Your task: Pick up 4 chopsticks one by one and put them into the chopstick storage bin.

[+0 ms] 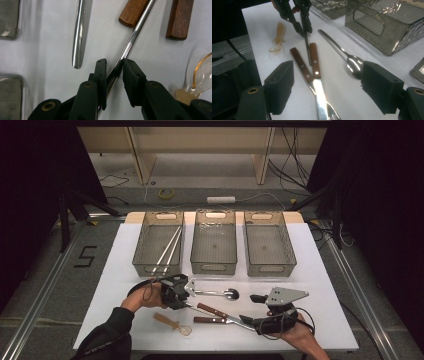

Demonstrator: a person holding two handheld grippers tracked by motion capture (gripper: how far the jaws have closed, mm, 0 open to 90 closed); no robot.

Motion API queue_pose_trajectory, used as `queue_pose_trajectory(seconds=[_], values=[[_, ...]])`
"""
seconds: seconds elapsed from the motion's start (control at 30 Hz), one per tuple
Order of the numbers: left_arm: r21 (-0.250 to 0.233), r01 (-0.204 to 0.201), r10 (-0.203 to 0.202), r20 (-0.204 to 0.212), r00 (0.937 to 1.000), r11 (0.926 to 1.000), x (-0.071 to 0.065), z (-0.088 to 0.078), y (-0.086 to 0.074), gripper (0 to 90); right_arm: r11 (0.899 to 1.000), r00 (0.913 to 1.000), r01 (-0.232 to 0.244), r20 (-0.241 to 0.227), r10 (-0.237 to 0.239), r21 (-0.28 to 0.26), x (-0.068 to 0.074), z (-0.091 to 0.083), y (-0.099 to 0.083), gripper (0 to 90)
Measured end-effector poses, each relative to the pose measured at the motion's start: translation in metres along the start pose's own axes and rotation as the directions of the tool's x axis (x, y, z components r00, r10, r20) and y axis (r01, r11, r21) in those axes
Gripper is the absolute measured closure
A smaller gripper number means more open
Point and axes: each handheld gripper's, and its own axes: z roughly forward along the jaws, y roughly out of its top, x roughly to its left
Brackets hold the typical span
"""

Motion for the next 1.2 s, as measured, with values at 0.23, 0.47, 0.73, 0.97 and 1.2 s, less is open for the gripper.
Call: queue_pose_trajectory(seconds=[0.23, 0.47, 0.73, 0.97, 1.2], values=[[-0.011, -0.012, 0.012, 0.002, 0.9999, 0.9999, -0.0005, -0.0005, -0.0003, 79.9, 1.000, 1.0000, 0.001, 0.002, -0.001, 0.003, 0.0005, 0.0004, 0.0002, 27.7], [-0.023, -0.013, 0.014, 0.013, 0.9998, 0.9996, 0.0006, -0.0010, -0.0014, 81.4, 1.000, 1.0000, 0.003, -0.001, -0.003, 0.006, 0.0006, 0.0006, 0.0005, 27.7], [-0.038, -0.004, 0.004, 0.020, 0.9998, 0.9993, 0.0012, -0.0019, -0.0019, 84.8, 1.000, 1.0000, 0.003, -0.001, -0.003, 0.009, 0.0009, 0.0006, 0.0007, 27.8], [-0.034, 0.019, -0.019, 0.010, 0.9998, 0.9992, 0.0017, -0.0020, -0.0011, 85.3, 1.000, 1.0000, 0.003, -0.001, -0.003, 0.009, 0.0007, 0.0006, 0.0009, 28.0], [-0.030, 0.082, -0.081, 0.018, 0.9965, 0.9962, 0.0036, -0.0029, -0.0015, 85.5, 1.000, 1.0000, 0.002, 0.000, -0.002, 0.008, 0.0004, 0.0001, 0.0009, 28.2]])
